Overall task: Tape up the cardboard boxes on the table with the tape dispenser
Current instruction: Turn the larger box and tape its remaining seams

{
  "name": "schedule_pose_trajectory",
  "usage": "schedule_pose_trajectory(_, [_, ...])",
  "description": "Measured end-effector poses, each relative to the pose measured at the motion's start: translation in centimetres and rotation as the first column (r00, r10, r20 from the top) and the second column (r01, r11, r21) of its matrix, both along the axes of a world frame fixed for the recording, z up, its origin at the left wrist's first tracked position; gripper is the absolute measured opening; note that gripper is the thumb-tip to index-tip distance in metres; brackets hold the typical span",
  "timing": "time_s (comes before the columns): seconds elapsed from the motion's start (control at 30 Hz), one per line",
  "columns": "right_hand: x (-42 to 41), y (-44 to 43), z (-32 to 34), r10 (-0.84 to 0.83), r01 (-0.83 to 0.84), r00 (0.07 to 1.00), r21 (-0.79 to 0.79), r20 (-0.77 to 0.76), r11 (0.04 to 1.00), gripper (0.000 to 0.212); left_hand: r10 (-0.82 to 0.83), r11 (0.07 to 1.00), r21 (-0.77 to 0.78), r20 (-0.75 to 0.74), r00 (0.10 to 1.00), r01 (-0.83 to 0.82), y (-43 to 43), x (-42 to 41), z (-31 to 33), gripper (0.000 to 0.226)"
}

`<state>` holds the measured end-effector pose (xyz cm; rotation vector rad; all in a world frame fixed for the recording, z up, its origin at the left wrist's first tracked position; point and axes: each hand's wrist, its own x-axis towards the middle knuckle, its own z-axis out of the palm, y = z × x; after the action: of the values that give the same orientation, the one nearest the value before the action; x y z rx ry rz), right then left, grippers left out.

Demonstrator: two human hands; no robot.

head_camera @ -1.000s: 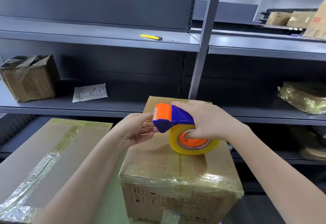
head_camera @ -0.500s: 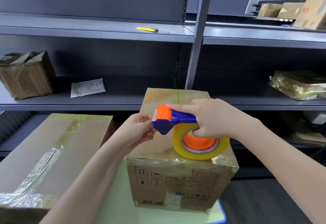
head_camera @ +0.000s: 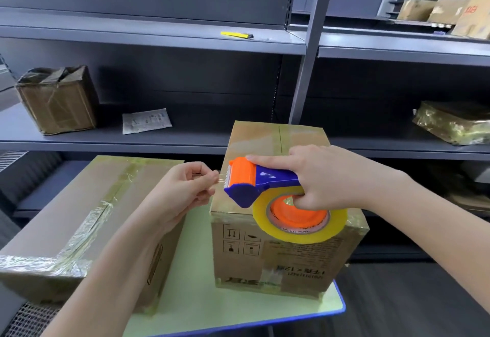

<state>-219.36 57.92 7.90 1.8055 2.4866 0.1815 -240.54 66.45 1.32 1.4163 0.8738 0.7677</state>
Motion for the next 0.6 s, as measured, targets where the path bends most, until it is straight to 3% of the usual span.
schedule_pose_trajectory(0.17, [1.2, -0.4, 1.1, -0.036, 0.038, 0.999, -0.051, 0.024, 0.998, 0.084, 0.154, 0.987, 0.042, 0.022, 0.988, -0.155, 2.0, -3.4, 0.4, 0.021])
schedule_pose_trajectory(0.3, [2.2, -0.5, 1.4, -0.082, 0.104, 0.987, -0.155, 0.141, 0.982, 0.081, 0.074, 0.997, -0.021, -0.051, 0.996, -0.075, 2.6, -3.6, -1.9, 0.018])
schedule_pose_trajectory(0.6, [0.0, 1.5, 0.1, -0.043, 0.067, 0.95, -0.067, 0.308, 0.996, 0.075, 0.165, 0.984, -0.055, -0.062, 0.984, -0.168, 2.4, -2.0, -7.7, 0.028])
